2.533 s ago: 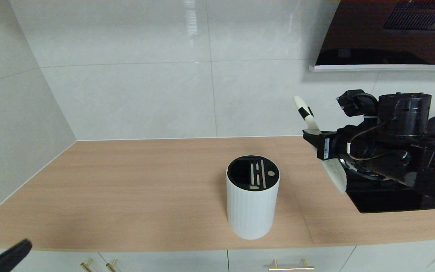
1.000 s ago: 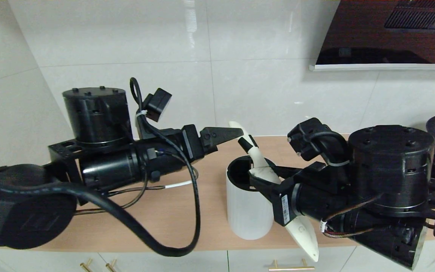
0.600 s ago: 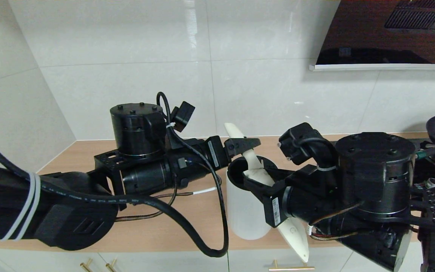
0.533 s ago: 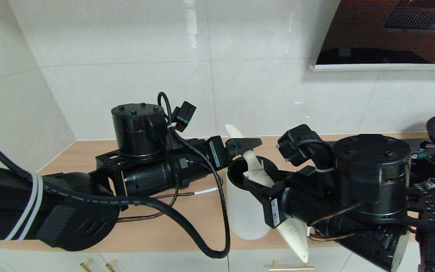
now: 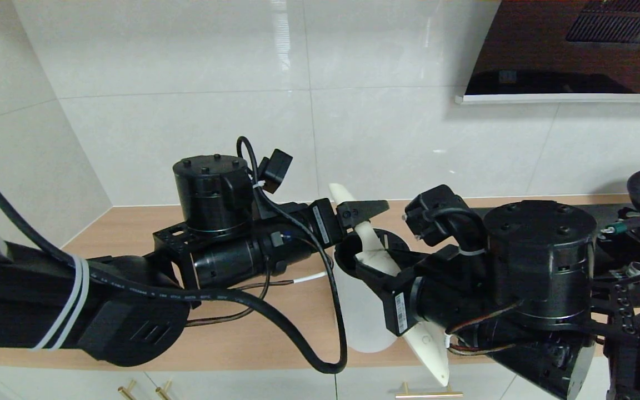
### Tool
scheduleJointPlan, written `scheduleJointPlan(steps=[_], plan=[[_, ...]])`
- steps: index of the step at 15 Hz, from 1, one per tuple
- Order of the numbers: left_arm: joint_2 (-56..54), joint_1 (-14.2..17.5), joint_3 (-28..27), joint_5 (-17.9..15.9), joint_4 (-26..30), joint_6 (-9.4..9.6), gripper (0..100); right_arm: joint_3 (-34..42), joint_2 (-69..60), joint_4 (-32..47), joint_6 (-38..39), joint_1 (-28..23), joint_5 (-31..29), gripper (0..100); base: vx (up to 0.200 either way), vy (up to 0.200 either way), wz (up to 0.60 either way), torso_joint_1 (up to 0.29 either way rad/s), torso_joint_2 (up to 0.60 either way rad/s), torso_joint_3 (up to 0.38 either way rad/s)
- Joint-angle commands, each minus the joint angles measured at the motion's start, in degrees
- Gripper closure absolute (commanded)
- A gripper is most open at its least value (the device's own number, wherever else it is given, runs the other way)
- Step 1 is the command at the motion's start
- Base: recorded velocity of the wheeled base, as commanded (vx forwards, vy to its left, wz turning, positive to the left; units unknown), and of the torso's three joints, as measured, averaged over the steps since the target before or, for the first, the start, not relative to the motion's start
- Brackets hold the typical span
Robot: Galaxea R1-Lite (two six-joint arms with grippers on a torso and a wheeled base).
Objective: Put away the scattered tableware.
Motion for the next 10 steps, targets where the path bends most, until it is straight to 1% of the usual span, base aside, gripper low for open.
scheduleJointPlan(steps=[1,5,6,10], plan=[[0.5,0.0,0.0,0.0,0.0,-0.01,0,0.2,0.0,-0.2,0.0,0.0,0.0,100,0.0,0.0,0.0,0.0,0.0,0.0],[0.5,0.0,-0.4,0.0,0.0,-0.01,0,0.3,-0.1,-0.2,0.0,0.1,0.0,100,0.0,0.0,0.0,0.0,0.0,0.0],[0.5,0.0,-0.4,0.0,0.0,-0.01,100,0.3,0.0,-0.2,0.0,0.1,0.0,100,0.0,0.0,0.0,0.0,0.0,0.0],[0.5,-0.1,-0.3,-0.2,0.0,0.08,100,0.3,0.0,-0.2,0.1,0.1,0.0,100,0.0,0.0,0.0,0.0,0.0,0.0]])
